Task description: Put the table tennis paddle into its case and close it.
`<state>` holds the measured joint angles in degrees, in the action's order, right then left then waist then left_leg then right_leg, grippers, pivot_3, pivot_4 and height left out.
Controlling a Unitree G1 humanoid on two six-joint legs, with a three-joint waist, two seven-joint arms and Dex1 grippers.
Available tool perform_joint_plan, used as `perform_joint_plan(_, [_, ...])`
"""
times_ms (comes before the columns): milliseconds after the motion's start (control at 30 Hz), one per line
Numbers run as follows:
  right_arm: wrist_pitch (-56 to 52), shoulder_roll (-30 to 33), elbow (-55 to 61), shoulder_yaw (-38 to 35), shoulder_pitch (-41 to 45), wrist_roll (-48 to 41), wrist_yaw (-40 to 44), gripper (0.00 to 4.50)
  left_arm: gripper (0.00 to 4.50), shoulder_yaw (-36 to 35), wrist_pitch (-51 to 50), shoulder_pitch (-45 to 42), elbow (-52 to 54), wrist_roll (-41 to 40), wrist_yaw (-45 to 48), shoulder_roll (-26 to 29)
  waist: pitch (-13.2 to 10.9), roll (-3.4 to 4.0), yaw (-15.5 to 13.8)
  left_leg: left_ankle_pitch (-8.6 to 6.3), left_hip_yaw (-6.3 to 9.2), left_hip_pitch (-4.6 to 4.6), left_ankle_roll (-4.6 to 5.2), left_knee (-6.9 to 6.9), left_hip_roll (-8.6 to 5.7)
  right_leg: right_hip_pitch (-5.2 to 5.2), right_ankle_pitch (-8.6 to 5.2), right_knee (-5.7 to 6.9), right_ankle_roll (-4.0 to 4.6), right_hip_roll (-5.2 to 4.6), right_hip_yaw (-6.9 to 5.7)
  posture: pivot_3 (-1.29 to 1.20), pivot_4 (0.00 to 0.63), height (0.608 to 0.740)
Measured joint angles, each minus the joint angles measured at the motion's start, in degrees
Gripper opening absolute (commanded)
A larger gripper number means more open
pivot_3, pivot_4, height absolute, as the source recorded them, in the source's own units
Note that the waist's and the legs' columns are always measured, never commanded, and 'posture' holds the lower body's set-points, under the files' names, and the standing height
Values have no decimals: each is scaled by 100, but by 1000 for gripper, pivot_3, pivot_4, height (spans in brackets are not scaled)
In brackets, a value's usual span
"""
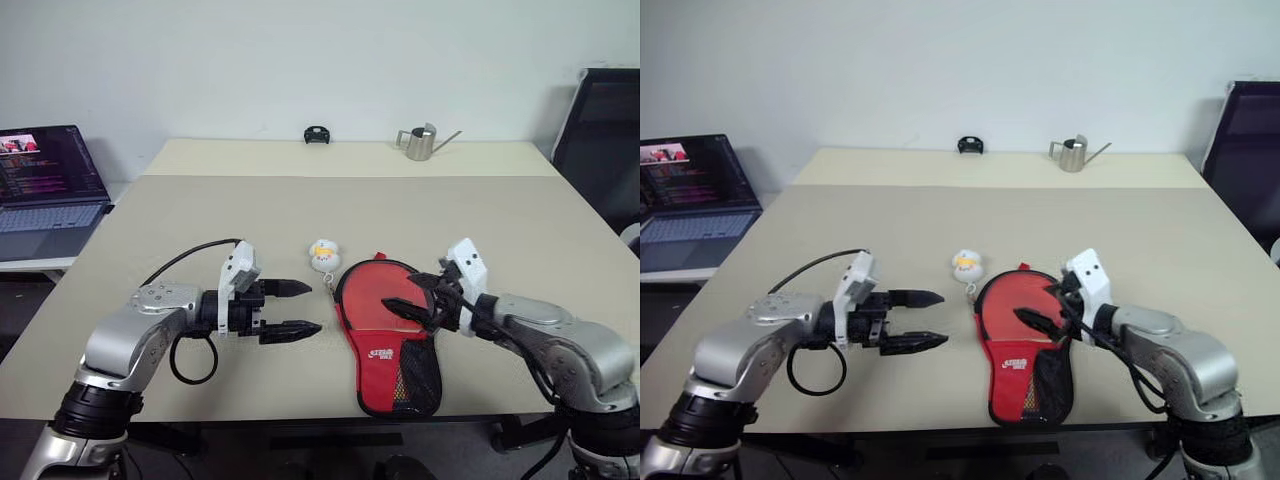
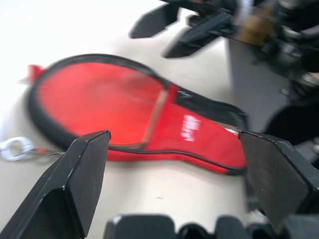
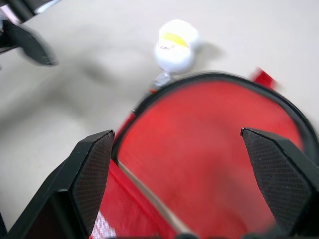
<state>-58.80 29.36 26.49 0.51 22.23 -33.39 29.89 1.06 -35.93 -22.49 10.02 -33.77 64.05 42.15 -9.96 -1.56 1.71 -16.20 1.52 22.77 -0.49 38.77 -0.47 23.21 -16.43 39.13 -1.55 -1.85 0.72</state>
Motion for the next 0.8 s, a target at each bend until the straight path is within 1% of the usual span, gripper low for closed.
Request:
perform_joint_plan(167, [602,-52,-575,475,232,417,243,4467,4500,-134,37,21,-92,164,-529,-179,0,0,1,0,-1,-1,0,0,1,1,2,1,1,0,1,0,150,740])
perform_joint_plan(333, [1009,-399,-1250,885,550,753,297,4467,4500,-174,46,-52,-236,341,-1015,-402,0,0,-2,1,-1,-1,-1,2,1,2,5,3,4,-1,1,0,150,740])
perform_joint_plan(467, [1334,-545,-1750,1187,591,1032,397,4467,4500,-170,34,-229,-406,479,-1289,-498,0,0,-5,1,-1,1,-1,2,1,2,5,0,4,-1,0,0,150,740])
perform_joint_plan(600, [1706,-652,-2249,1376,583,1415,409,4467,4500,-153,-20,-651,-810,682,-1725,-767,0,0,-18,1,-1,-1,-2,4,-1,2,6,5,4,-2,-1,0,150,740])
perform_joint_plan(800, [2031,-854,-2483,1386,583,1650,384,4467,4500,-126,-15,-1415,-1775,1130,-2405,-1296,3,-4,-15,1,-3,-4,-2,8,-1,2,8,11,3,-1,1,0,150,740])
